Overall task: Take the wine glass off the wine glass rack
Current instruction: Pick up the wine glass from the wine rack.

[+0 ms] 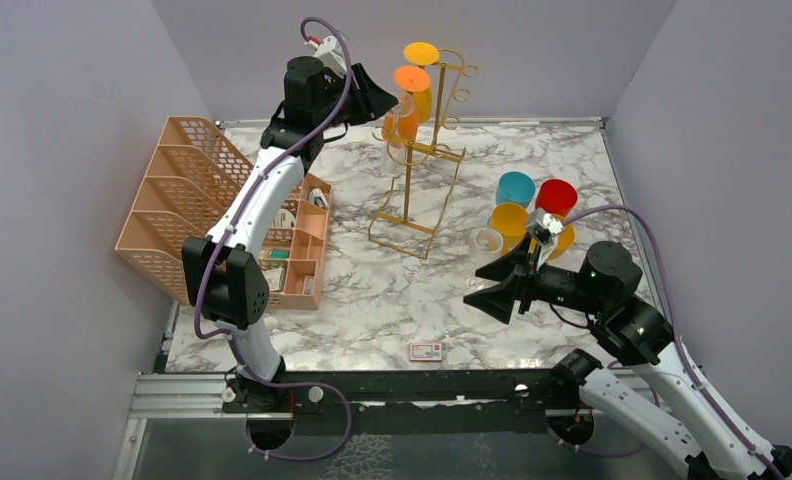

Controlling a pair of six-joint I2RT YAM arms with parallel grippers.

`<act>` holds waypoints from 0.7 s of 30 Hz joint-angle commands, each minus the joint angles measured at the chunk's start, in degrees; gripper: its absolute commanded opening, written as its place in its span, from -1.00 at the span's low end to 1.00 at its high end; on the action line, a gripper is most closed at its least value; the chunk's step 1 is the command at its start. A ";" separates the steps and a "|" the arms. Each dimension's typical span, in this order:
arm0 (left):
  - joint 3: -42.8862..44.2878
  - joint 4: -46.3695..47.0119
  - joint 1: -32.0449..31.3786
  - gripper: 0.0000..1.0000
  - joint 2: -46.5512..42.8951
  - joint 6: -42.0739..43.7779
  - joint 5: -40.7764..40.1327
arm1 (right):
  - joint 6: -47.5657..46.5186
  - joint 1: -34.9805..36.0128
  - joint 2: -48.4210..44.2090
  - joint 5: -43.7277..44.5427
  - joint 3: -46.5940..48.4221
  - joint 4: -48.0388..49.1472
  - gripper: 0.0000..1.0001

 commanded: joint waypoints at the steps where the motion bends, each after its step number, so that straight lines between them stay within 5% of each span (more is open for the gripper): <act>1: 0.16 -1.01 -0.05 -0.18 -1.55 1.29 -2.70 | -1.02 0.07 -0.76 1.48 1.57 -0.75 0.49; 21: -1.95 2.59 -0.01 -1.00 -3.40 -3.07 -4.20 | -0.54 0.06 -0.28 2.20 1.35 -1.03 0.49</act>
